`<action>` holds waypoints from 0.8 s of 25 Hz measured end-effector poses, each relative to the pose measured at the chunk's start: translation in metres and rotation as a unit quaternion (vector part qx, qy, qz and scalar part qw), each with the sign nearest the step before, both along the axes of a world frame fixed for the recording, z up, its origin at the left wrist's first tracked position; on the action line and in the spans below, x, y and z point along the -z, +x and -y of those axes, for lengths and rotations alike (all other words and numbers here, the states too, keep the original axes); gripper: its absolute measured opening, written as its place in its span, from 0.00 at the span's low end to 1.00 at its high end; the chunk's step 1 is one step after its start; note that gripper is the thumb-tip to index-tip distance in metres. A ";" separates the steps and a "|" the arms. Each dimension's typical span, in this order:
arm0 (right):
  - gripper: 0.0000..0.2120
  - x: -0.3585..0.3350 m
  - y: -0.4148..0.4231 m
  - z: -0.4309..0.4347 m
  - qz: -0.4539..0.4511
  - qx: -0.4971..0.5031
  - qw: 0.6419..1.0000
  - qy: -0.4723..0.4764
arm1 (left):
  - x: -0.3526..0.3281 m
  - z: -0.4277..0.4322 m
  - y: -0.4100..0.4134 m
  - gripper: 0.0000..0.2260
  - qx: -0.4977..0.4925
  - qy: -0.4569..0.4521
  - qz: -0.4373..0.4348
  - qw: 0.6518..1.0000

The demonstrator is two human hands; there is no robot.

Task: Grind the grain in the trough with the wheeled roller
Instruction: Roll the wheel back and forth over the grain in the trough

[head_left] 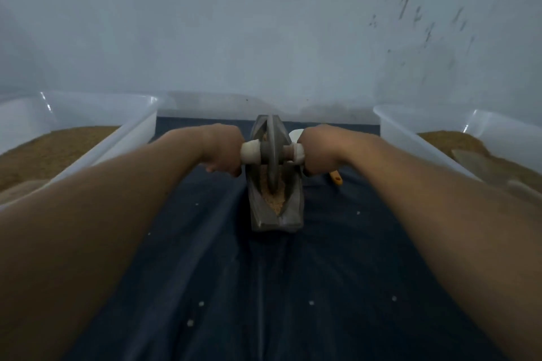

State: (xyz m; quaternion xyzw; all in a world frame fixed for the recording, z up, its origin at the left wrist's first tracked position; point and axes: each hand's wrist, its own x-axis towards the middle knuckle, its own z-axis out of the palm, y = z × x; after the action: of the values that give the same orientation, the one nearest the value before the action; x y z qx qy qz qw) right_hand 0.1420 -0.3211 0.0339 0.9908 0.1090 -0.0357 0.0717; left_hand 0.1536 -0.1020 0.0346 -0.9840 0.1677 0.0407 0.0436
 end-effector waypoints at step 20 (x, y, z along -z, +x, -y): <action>0.05 0.001 0.071 0.004 0.121 0.003 0.993 0.000 | 0.017 -0.004 0.080 0.10 0.019 -0.053 0.160 0.986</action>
State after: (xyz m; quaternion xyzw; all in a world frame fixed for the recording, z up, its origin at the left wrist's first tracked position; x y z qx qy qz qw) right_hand 0.2133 -0.3248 0.0328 0.9882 0.0963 0.0843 0.0841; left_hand 0.2334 -0.0982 0.0177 -0.9755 0.1790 -0.1265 0.0186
